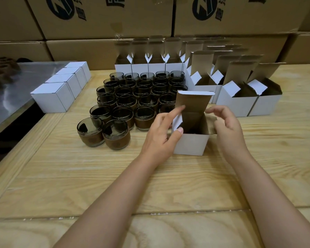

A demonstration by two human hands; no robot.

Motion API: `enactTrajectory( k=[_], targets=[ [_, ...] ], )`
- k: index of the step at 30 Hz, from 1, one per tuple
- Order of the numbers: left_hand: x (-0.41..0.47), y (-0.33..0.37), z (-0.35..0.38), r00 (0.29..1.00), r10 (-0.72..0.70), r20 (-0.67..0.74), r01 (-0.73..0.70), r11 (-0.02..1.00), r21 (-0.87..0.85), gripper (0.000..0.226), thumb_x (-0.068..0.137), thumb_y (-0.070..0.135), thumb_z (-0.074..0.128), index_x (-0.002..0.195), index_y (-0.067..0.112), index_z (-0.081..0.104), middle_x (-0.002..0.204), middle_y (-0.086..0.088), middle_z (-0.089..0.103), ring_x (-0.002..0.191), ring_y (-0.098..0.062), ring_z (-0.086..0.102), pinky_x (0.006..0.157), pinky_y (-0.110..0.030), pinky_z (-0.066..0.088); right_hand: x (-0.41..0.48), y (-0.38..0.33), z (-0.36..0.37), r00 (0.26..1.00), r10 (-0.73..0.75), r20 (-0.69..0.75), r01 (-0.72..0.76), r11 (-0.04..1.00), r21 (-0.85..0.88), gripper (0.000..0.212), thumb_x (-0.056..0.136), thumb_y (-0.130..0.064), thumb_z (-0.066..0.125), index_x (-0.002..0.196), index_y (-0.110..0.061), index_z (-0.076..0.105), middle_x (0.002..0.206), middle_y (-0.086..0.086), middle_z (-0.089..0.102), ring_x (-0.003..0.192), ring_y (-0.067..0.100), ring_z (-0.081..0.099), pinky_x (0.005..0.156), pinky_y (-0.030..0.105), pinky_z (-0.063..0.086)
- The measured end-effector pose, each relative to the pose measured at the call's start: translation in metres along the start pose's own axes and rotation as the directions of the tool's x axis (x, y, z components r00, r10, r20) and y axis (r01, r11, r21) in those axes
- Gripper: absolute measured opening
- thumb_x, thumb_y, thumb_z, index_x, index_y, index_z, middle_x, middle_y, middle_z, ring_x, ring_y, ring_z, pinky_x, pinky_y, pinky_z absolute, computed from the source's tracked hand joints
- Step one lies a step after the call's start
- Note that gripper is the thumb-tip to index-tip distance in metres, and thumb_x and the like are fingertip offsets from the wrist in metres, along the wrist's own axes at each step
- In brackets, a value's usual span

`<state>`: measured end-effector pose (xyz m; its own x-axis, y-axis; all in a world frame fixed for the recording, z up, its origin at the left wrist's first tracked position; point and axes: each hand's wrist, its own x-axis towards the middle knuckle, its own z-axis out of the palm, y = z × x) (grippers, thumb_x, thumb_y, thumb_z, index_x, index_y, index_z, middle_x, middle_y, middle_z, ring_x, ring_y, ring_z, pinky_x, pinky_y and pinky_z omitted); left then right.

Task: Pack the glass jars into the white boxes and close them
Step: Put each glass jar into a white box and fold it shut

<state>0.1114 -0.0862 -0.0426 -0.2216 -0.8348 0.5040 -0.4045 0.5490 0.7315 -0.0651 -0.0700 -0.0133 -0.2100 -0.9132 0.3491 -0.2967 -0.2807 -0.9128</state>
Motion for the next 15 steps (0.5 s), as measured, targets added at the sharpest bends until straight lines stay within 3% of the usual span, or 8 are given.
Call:
enactTrajectory(
  k=[2,5,10,11,15],
  targets=[
    [-0.0007,0.0002,-0.0008,1.000,-0.009,0.019,0.009,1.000,0.021,0.051,0.083,0.049,0.033,0.134,0.059,0.030,0.107,0.011,0.043,0.098,0.004,0.043,0.075,-0.003,0.034,-0.0022,-0.0013,-0.0004,0.994,-0.029,0.108,0.034,0.998,-0.047,0.046,0.074,-0.009,0.033,0.090,-0.043,0.060,0.106,-0.021,0.061,0.090,-0.005,0.054,0.077,0.021,0.044],
    [-0.0013,0.0018,-0.0027,0.999,-0.005,0.036,0.005,1.000,-0.009,0.050,0.081,0.048,0.036,0.130,0.058,0.034,0.108,0.017,0.043,0.097,0.007,0.044,0.073,-0.006,0.036,-0.0029,-0.0020,-0.0011,0.984,-0.045,0.174,0.060,0.995,-0.079,0.058,0.079,-0.005,0.033,0.107,-0.048,0.060,0.121,-0.015,0.058,0.115,-0.003,0.050,0.096,0.020,0.042],
    [-0.0050,0.0032,-0.0059,0.993,-0.108,0.045,0.115,0.969,-0.218,0.041,0.077,0.052,0.054,0.110,0.051,0.031,0.111,0.025,0.048,0.100,0.000,0.052,0.081,-0.022,0.047,-0.0015,-0.0028,-0.0067,0.984,-0.023,0.178,0.041,0.994,-0.100,0.071,0.085,0.007,0.032,0.120,-0.050,0.055,0.132,-0.018,0.053,0.125,-0.009,0.042,0.101,0.014,0.033],
    [-0.0054,0.0036,-0.0063,0.992,-0.117,0.047,0.125,0.961,-0.247,0.042,0.076,0.052,0.056,0.109,0.046,0.032,0.107,0.030,0.048,0.099,0.002,0.053,0.083,-0.020,0.046,-0.0013,-0.0029,-0.0068,0.984,-0.008,0.179,0.025,0.996,-0.091,0.072,0.085,0.007,0.032,0.120,-0.051,0.055,0.133,-0.018,0.052,0.125,-0.010,0.042,0.101,0.014,0.033],
    [-0.0049,0.0074,-0.0081,0.986,-0.146,0.077,0.164,0.920,-0.356,0.047,0.071,0.048,0.061,0.105,0.030,0.034,0.101,0.012,0.047,0.085,0.007,0.051,0.076,-0.011,0.043,0.0027,-0.0019,-0.0066,0.983,0.059,0.174,-0.048,0.997,-0.065,0.065,0.088,0.007,0.030,0.127,-0.038,0.056,0.137,-0.009,0.052,0.128,0.006,0.045,0.111,0.033,0.036]
  ],
)
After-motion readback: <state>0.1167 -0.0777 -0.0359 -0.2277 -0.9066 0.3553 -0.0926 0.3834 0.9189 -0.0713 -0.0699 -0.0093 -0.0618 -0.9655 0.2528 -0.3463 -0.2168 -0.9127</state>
